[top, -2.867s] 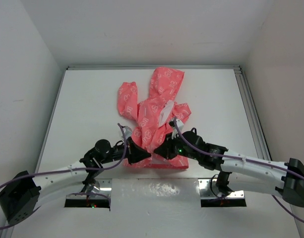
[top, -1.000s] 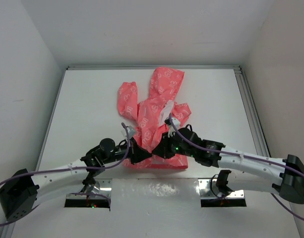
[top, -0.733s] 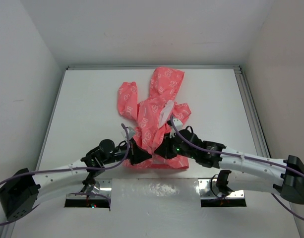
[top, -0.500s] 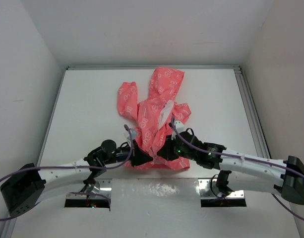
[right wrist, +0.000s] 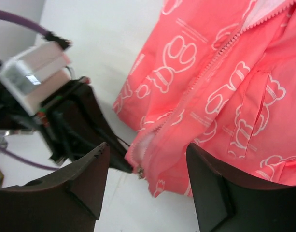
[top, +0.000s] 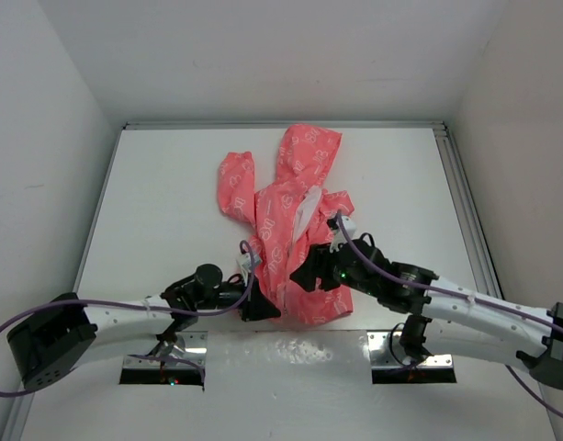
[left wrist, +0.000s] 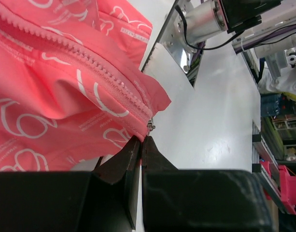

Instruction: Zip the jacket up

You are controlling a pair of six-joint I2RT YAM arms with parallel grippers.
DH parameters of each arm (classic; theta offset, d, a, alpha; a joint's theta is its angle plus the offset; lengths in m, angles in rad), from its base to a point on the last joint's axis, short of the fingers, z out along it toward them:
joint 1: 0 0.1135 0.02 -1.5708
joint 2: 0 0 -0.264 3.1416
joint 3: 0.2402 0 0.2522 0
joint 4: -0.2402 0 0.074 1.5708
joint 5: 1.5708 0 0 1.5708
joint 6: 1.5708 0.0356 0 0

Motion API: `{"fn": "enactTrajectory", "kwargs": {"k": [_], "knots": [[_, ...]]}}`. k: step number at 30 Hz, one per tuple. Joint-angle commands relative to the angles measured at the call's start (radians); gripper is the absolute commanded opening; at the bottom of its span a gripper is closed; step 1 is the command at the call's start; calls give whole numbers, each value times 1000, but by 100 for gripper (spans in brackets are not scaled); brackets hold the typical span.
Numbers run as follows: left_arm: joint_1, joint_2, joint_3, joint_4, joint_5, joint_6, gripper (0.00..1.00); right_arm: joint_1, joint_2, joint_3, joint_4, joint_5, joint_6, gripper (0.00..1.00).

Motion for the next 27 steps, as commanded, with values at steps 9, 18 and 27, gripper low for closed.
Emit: {"fn": "enactTrajectory", "kwargs": {"k": [9, 18, 27], "knots": [[-6, 40, 1, 45, 47, -33, 0, 249, -105, -224, 275, -106, 201, 0], [-6, 63, -29, 171, 35, -133, 0, 331, -34, -430, 635, 1, 360, 37], [-6, 74, -60, 240, 61, -211, 0, 349, 21, -516, 808, 129, 393, 44]]}}
